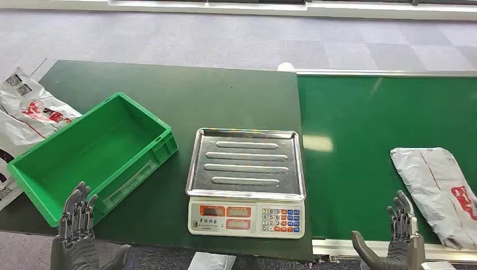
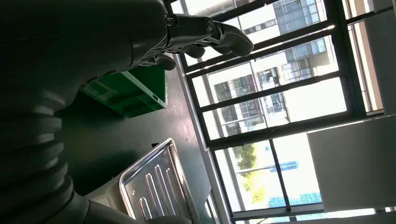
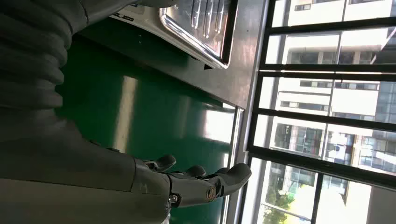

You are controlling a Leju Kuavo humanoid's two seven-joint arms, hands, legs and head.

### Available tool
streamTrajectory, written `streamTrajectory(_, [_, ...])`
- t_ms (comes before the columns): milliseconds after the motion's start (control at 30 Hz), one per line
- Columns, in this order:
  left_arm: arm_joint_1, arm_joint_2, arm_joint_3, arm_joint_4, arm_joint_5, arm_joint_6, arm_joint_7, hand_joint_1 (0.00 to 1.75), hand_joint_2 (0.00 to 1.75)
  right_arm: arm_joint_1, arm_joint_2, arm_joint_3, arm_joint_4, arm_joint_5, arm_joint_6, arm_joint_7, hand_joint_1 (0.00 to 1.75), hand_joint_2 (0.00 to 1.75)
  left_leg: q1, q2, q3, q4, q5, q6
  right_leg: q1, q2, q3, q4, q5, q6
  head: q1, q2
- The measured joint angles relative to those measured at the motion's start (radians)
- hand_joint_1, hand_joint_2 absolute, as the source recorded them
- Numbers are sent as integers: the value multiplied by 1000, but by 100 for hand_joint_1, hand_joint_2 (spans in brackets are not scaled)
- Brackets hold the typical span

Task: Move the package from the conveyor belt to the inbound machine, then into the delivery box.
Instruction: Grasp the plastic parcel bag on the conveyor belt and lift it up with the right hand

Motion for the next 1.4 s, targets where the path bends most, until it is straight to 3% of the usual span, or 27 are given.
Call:
streamTrajectory(667, [-3, -1, 0, 0, -3, -22, 6, 0, 175, 4, 6, -19, 0, 0, 3, 2, 0, 175, 0, 0, 0, 0, 0, 0, 0, 0, 0, 0, 0, 0, 0, 0])
streamTrajectory(900, [-11, -14, 1, 7, -33, -52, 4, 0, 175, 11, 10, -25, 7, 62, -51, 15, 0, 175, 0, 0, 0, 0, 0, 0, 0, 0, 0, 0, 0, 0, 0, 0])
streamTrajectory(1000, [-22, -24, 1, 17, -43, -77, 2, 0, 175, 1, 18, -56, 22, 252, -130, 93, 0, 175, 0, 0, 0, 0, 0, 0, 0, 0, 0, 0, 0, 0, 0, 0])
streamTrajectory(1133, [-40, -44, 1, 37, -55, -111, 2, 0, 175, -67, 27, -196, 110, 730, -151, 311, 0, 175, 0, 1, -3, 0, -1, 1, -1, 0, 2, 0, 0, 1, 0, 0])
streamTrajectory(1267, [-49, -49, 1, 61, -41, -108, -6, 0, 175, -231, -17, -348, 299, 875, -62, 419, 0, 175, -2, 5, -4, 0, -1, 2, -3, 3, 5, -1, 2, 3, 0, 0])
streamTrajectory(1400, [-60, -50, 1, 76, -19, -113, 4, 0, 175, -423, -72, -416, 528, 990, 13, 564, 0, 175, -3, 7, 4, 1, 1, 5, -4, 5, 3, -1, 5, 5, 0, 0])
